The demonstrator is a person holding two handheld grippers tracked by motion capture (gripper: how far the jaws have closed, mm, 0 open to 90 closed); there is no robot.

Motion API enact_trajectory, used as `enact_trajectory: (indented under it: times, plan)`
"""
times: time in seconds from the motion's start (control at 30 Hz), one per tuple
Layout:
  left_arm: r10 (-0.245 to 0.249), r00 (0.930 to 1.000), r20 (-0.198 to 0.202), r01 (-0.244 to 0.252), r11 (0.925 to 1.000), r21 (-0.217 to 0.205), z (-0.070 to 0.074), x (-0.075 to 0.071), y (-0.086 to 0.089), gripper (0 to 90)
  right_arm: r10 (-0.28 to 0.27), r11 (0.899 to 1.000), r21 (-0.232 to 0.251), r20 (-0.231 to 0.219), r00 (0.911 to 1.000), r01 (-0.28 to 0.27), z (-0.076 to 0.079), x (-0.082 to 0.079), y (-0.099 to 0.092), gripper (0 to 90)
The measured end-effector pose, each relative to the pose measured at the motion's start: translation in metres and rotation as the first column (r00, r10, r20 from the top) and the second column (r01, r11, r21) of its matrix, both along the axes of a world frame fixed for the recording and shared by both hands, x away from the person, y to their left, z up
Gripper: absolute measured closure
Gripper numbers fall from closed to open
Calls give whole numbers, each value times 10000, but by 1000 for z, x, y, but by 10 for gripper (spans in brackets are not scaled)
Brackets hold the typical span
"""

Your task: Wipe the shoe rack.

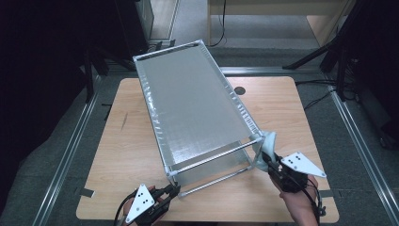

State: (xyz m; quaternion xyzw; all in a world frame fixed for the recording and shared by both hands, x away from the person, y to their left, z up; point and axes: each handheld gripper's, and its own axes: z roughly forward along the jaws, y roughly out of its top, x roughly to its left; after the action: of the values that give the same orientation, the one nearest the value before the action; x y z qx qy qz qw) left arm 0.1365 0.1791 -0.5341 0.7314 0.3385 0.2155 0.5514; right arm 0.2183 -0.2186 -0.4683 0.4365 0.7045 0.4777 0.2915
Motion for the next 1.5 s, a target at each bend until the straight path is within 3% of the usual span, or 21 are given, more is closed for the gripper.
enact_trajectory:
  times: [0.13,0.2,0.23,0.33,0.37,0.43,0.5,0.57,0.63,0.7,0.73,0.8,0.93,1.03,1.1,1.2,1.3,1.37,1.5]
  plan:
    - [23,10000,-26,-23,10000,46,0,0,-1,791,-133,9991,418,969,9952,93,18,-8,-1,774]
    - [-64,10000,-64,64,10000,8,0,1,0,788,-15,9995,330,979,9952,-17,16,-8,0,768]
    - [-73,9999,-84,72,10000,-26,-1,1,0,787,41,9996,279,829,9965,-64,13,-6,0,768]
    - [-108,9999,-49,108,9999,20,-1,1,-1,769,156,9996,-229,-546,9984,-169,-13,6,-1,768]
    - [-116,9999,-36,116,9999,46,-1,1,-1,767,163,9991,-375,-914,9957,-198,-21,9,-1,768]
    - [-174,9998,-99,174,9998,25,-2,1,-1,747,-80,9943,-1060,-1914,9815,-125,-42,16,2,768]
    - [-53,10000,-79,54,9997,245,-4,2,-3,734,-129,9924,-1220,-2164,9762,-140,-49,19,4,768]
    - [-79,10000,-48,80,9995,303,-5,2,-3,731,-136,9939,-1097,-1904,9816,-75,-44,18,6,768]
    - [-95,9999,-34,96,9996,253,-6,2,-3,721,-169,9963,-860,-1272,9917,59,-31,14,6,769]
    - [489,9988,75,-492,9977,475,-6,3,-4,622,-200,9985,-525,-565,9982,171,-14,9,6,769]
    - [779,9968,-190,-769,9959,482,-5,5,-3,569,-230,9989,-415,-259,9994,219,-8,7,7,769]
    - [730,9955,-607,-726,9973,102,-3,7,0,535,-306,9994,-155,213,9993,309,3,2,7,770]
    - [380,9971,-654,-383,9993,-27,-1,6,0,482,-213,9997,89,779,9967,207,11,-3,7,769]
    - [157,9974,-703,-158,9999,-11,-2,7,-1,411,-45,10000,11,381,9993,44,4,2,6,768]
    - [69,9971,-761,-66,10000,47,-3,8,-1,360,-14,9998,-182,-402,9992,6,-9,8,5,767]
    - [-88,9943,-1059,101,9999,122,-4,12,0,283,-8,9987,-503,-1563,9877,-71,-35,17,5,767]
    - [54,9948,-1020,-44,9999,97,-2,12,2,260,-55,9971,-755,-2026,9792,-101,-48,21,6,767]
    - [34,9959,-903,-34,10000,1,-2,12,4,254,-84,9984,-561,-1750,9845,-14,-43,21,7,767]
    - [454,9942,-974,-437,9989,189,-1,13,0,200,-195,9996,-210,-678,9975,182,-17,16,11,758]
